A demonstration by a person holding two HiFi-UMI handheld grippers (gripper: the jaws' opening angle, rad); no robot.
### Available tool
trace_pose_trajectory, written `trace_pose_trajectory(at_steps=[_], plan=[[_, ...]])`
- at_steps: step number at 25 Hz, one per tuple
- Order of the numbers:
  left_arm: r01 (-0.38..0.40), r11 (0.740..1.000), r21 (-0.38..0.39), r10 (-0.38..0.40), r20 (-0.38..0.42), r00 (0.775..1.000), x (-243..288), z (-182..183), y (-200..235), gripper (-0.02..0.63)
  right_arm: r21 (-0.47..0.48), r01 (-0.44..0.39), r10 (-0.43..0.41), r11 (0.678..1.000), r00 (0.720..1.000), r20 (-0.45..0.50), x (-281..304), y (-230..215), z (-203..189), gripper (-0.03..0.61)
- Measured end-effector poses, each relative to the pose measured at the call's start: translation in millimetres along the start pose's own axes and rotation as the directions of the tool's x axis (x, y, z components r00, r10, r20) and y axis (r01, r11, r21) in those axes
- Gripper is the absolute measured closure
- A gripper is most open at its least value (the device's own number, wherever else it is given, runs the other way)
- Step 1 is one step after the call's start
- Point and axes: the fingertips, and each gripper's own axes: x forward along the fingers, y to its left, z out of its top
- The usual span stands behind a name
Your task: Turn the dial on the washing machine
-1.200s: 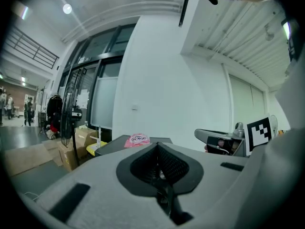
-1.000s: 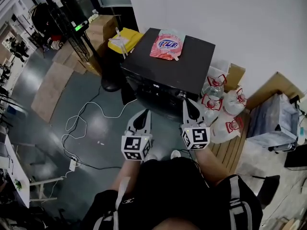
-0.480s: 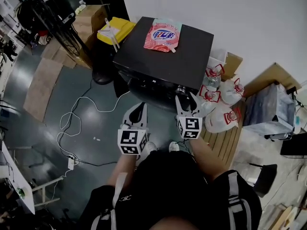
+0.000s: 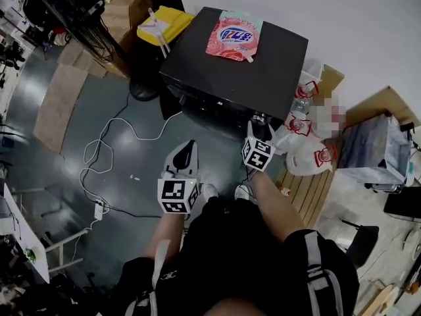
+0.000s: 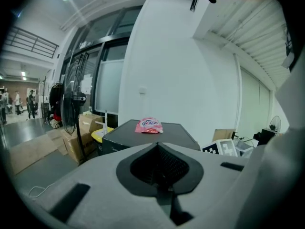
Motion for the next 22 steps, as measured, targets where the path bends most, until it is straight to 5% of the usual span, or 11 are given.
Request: trace_pose_trajectory(at_steps=[5,13,17,19,22], plan=[[-0.029,1.0,-0.006,0.029,-0.022,0.999,-4.6,-10.8,12.7,0.611,0.083,0.085,-0.081,0.993,0.995,-0.051,22.5,-14.3,-17.6,0.331],[-0.055,0.998,-0.021,0.055,-0.042,0.998,-8.4,-21.3,22.5,0.611,0.09,0.119,-0.106,0.989,0.985,-0.132,44.8,-23.8,-35.2,0.331],[-0.055,0.998,-0.021,0.054,-0.042,0.998,-9.5,-23.2,19.1,0.611,0.182,0.067,-0.042,0.981,0.989,-0.138,45.5,-27.5,-39.2,0.333],[-0.053,0.998,-0.021,0.052,-0.044,0.998,-9.1,-24.5,16.6,0.611,0.264,0.036,-0.001,0.964,0.992,-0.129,46.8,-28.8,-40.3,0.333],[-0.053,0.998,-0.023,0.052,-0.045,0.998,-9.2,-25.3,12.6,0.611,0.479,-0.014,0.066,0.878,0.994,-0.092,44.4,-34.6,-42.3,0.333]])
